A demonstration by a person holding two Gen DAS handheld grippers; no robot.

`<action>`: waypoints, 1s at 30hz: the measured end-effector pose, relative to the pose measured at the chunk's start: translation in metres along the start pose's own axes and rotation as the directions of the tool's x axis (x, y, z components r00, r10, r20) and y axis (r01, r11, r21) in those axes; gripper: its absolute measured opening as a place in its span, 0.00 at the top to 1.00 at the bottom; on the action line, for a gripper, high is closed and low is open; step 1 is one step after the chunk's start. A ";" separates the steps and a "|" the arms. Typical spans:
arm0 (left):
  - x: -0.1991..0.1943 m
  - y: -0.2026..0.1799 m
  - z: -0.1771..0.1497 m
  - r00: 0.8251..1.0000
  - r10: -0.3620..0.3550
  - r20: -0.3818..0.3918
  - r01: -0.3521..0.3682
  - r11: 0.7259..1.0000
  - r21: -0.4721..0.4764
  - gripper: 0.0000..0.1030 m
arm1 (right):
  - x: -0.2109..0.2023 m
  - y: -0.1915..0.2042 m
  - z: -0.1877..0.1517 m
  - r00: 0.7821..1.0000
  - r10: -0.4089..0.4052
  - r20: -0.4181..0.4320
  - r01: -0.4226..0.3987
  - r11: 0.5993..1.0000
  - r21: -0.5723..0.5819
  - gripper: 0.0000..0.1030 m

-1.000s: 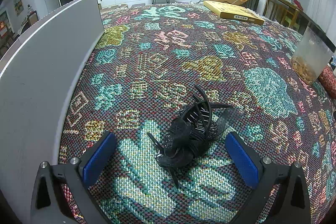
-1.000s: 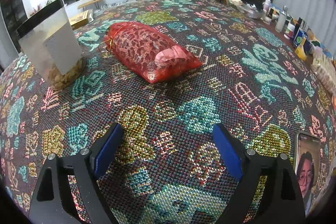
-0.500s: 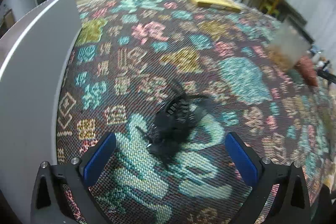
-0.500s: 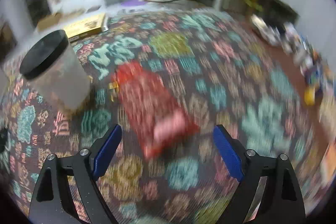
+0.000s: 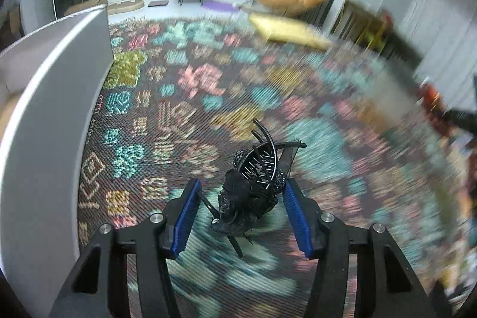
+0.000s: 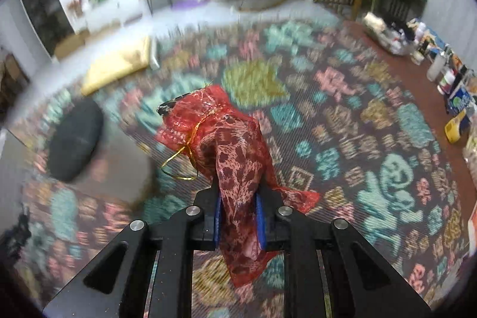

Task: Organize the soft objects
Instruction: 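Carry the red pouch and black clip over the box and release both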

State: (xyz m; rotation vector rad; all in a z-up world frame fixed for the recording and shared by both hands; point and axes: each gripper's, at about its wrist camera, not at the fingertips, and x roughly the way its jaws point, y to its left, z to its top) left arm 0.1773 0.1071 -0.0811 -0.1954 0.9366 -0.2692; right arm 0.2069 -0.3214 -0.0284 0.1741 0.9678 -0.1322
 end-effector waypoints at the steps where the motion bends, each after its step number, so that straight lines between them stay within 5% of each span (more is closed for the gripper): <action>1: -0.012 0.000 0.000 0.999 -0.032 0.019 0.032 0.999 -0.019 0.46 | -0.016 0.008 0.002 1.000 0.027 0.014 -0.027 1.000 0.001 0.81; 4: -0.071 0.008 0.001 0.989 -0.112 0.098 0.117 0.992 -0.048 0.46 | -0.057 0.053 0.004 0.989 0.143 0.041 -0.142 0.989 -0.027 0.81; 7: -0.126 0.030 0.002 0.983 -0.087 0.160 0.094 0.995 -0.041 0.45 | -0.089 0.120 -0.009 0.955 0.296 0.032 -0.293 0.953 -0.074 0.81; 10: -0.179 0.074 -0.007 0.982 0.022 0.187 -0.012 0.999 -0.052 0.45 | -0.108 0.202 -0.030 0.877 0.479 -0.021 -0.479 0.872 -0.105 0.81; 13: -0.219 0.119 -0.024 0.964 0.179 0.197 -0.165 0.983 -0.084 0.45 | -0.122 0.294 -0.064 0.764 0.634 -0.121 -0.646 0.753 -0.126 0.80; 16: -0.242 0.169 -0.043 0.932 0.323 0.163 -0.300 0.942 -0.152 0.45 | -0.131 0.378 -0.107 0.658 0.716 -0.232 -0.751 0.648 -0.130 0.80; 19: -0.247 0.204 -0.061 0.906 0.406 0.124 -0.376 0.903 -0.209 0.44 | -0.130 0.448 -0.151 0.597 0.733 -0.326 -0.797 0.588 -0.139 0.77; 23: -0.239 0.219 -0.076 0.883 0.460 0.091 -0.427 0.869 -0.252 0.19 | -0.113 0.510 -0.204 0.604 0.677 -0.420 -0.786 0.595 -0.171 0.30; 25: -0.237 0.215 -0.080 0.869 0.485 0.101 -0.448 0.856 -0.258 0.14 | -0.104 0.513 -0.213 0.629 0.644 -0.435 -0.764 0.617 -0.191 0.30; 28: -0.241 0.206 -0.084 0.841 0.529 0.116 -0.490 0.835 -0.252 0.14 | -0.103 0.497 -0.213 0.633 0.649 -0.422 -0.759 0.627 -0.176 0.30; 30: -0.253 0.201 -0.088 0.817 0.561 0.134 -0.518 0.815 -0.258 0.13 | -0.110 0.488 -0.204 0.672 0.631 -0.388 -0.732 0.645 -0.220 0.30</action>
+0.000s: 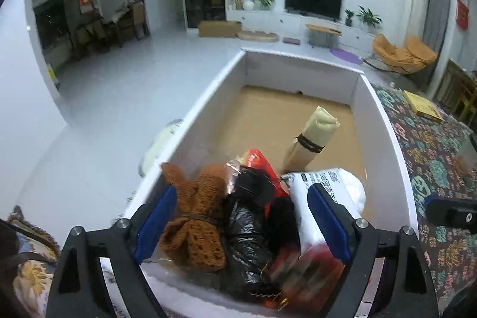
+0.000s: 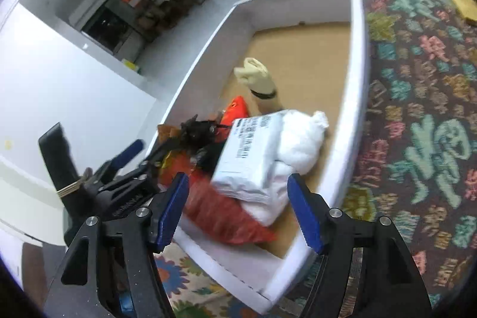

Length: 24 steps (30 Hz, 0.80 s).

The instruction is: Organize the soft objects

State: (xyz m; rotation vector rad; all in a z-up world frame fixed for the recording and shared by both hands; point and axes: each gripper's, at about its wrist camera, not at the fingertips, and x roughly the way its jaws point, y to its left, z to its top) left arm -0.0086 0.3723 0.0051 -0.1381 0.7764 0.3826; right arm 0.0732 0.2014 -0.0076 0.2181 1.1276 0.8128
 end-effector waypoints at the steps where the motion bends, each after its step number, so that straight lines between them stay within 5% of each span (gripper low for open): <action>1: -0.008 0.000 -0.001 1.000 0.020 0.007 -0.020 1.000 -0.009 0.12 | -0.007 0.001 0.000 1.000 -0.024 0.017 0.024 0.999 -0.024 0.30; 3: -0.019 -0.001 -0.003 0.998 0.066 0.015 -0.066 0.998 -0.021 0.00 | -0.020 0.007 -0.004 0.996 -0.072 0.050 0.076 0.994 -0.078 0.30; 5: -0.030 0.000 -0.005 0.991 0.130 0.026 -0.129 0.991 -0.042 0.00 | -0.031 0.015 -0.007 0.988 -0.136 0.079 0.146 0.980 -0.133 0.28; 12: -0.042 0.001 -0.017 0.992 0.112 -0.052 -0.117 0.989 -0.092 0.00 | -0.030 0.031 -0.012 0.966 -0.243 0.092 0.257 0.940 -0.225 0.28; 24: -0.053 -0.002 -0.022 0.989 0.145 -0.009 -0.145 0.987 -0.063 0.00 | -0.018 0.043 -0.021 0.941 -0.328 0.081 0.337 0.888 -0.313 0.28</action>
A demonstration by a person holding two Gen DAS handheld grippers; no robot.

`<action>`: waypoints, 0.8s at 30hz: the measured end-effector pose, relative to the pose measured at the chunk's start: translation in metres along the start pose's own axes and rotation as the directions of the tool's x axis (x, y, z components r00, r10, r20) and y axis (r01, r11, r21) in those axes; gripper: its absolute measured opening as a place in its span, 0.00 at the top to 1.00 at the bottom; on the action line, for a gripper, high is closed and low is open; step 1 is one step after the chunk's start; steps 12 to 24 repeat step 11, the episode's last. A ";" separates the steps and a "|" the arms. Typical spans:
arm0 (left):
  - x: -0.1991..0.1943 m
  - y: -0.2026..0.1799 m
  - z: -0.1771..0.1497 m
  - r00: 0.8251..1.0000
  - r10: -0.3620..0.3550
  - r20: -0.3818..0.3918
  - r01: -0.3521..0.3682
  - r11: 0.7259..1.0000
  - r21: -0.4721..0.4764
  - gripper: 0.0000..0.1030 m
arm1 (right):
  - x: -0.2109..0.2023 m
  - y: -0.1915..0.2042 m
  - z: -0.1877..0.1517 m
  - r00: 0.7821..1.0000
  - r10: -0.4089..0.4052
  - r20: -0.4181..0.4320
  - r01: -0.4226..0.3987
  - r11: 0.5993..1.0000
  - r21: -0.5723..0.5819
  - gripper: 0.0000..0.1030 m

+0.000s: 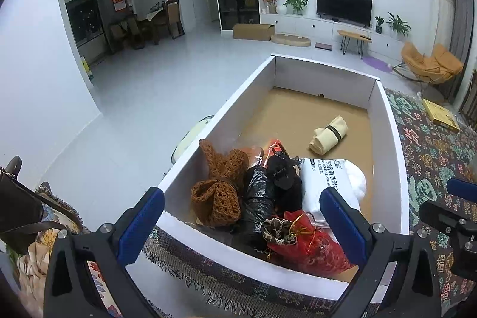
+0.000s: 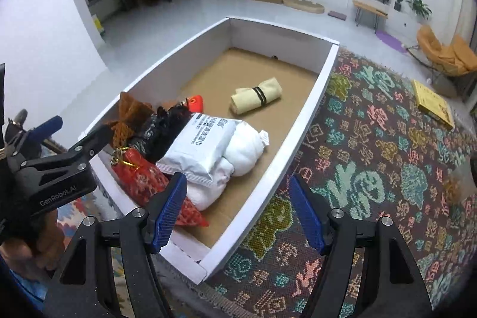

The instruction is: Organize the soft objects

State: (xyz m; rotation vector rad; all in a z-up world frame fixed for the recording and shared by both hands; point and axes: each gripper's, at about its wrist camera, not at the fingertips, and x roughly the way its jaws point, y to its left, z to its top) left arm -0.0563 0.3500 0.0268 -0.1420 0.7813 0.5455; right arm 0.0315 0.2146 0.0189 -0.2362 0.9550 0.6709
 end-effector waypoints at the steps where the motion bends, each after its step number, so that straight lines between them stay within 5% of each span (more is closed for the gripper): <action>1: 0.000 0.000 0.000 1.000 -0.001 -0.002 0.001 1.000 0.002 0.00 | 0.000 0.001 0.000 1.000 -0.002 0.000 0.002 1.000 -0.004 0.28; 24: -0.006 0.007 -0.006 1.000 -0.021 0.005 0.021 1.000 -0.018 0.00 | 0.004 0.007 -0.003 1.000 0.001 -0.004 -0.001 1.000 -0.016 0.28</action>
